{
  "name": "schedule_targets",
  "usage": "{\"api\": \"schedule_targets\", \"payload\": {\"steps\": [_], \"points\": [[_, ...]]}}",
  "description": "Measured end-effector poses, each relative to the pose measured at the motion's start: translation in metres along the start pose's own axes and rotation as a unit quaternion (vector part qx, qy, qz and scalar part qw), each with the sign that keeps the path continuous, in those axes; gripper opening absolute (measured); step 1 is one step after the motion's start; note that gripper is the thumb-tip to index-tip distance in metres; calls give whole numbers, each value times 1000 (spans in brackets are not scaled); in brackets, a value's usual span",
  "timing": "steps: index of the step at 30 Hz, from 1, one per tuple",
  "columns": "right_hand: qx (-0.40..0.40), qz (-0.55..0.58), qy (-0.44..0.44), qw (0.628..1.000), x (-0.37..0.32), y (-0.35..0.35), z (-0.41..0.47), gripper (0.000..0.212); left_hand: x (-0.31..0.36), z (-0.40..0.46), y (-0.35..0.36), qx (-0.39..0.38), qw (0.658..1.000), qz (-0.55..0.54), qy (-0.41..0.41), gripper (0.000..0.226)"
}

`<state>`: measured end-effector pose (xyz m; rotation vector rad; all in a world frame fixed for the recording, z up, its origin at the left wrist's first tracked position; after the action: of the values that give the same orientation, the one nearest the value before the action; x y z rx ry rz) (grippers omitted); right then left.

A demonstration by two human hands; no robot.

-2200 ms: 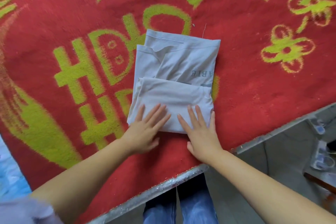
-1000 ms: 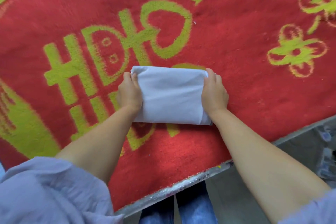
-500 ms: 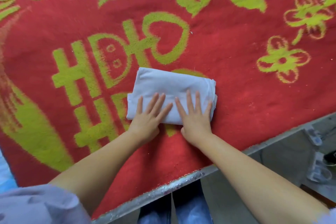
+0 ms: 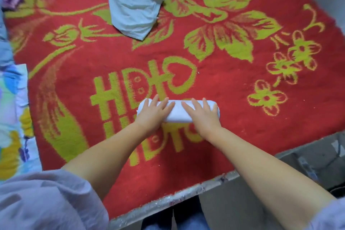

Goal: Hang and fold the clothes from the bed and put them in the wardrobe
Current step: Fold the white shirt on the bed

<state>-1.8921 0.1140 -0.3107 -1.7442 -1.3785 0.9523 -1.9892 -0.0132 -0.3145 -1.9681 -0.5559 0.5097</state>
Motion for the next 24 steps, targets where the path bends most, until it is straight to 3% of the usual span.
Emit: {"api": "schedule_targets", "payload": {"steps": [7,13,19,24], "points": [[66,-64,-129,987,-75,-138,-20,76,-78,-93,-97,52,991,-18,-124,71],[109,-137,-289,941,-178,-204,-33,74,-135,-207,-126,69,957,2,-282,59],[144,-226,-507,819,-311,-214,-98,74,-122,-384,-133,162,874,17,-459,46],[132,-275,-644,702,-405,-168,-199,68,-52,-528,-100,97,783,-25,-614,56]]}}
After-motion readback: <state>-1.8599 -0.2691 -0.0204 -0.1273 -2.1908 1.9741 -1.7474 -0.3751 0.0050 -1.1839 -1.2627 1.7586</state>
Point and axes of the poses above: each hand's wrist, its own z-axis towards the middle knuckle, its own y-axis out of the palm, x = y × z, the point moved 5 cm from there along z, towards the middle knuckle, and after that the axes turned 12 degrees about -y, right-handed, at the moved point
